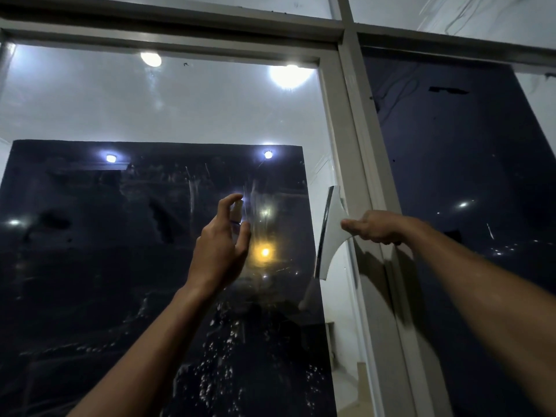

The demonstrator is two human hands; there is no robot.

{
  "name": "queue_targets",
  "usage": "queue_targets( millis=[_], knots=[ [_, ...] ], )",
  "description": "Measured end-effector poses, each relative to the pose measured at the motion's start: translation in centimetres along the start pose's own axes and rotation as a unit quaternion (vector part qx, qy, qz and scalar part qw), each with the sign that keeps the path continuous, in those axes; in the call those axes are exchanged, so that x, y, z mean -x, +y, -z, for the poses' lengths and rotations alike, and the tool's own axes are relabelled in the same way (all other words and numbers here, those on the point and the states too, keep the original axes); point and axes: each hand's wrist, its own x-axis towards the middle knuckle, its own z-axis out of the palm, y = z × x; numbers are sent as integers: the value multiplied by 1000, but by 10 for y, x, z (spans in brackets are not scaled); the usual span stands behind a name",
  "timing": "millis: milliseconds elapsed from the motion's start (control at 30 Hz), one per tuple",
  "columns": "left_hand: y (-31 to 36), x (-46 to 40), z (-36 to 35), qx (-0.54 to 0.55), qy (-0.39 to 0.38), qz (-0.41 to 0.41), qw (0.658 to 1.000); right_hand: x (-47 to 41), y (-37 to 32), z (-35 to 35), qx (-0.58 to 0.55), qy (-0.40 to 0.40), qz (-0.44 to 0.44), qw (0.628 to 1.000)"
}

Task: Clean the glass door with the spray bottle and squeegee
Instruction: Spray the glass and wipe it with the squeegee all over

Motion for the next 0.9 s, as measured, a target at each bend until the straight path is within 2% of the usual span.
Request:
queue_targets(
  millis=[67, 133, 233, 300, 467, 633, 800, 900],
  knots=[
    [1, -2, 0, 2, 1, 0, 1000, 1, -10, -2, -80, 49, 25, 995],
    [1, -5, 0, 2, 1, -1, 1000, -3, -31, -3, -229, 71, 46, 970],
    [-1, -7, 1, -1, 5, -8, 1000, -14, -78, -4, -435, 39, 34, 899],
    [-6, -7, 2, 0, 11, -8, 1000, -19, -110, -12, -508, 2, 19, 861],
    [-22, 0, 6, -10, 30, -5, 999, -19, -146, -62, -515, -49, -31, 855],
    [-31, 9, 4, -7, 32, 5, 999, 8, -154, -100, -561, -57, -78, 822],
    [-29, 19, 1, 10, 20, 12, 1000, 57, -145, -158, -605, -106, -103, 783],
    [-26, 22, 1, 19, 10, 21, 1000, 76, -137, -176, -615, -113, -114, 772]
  ],
)
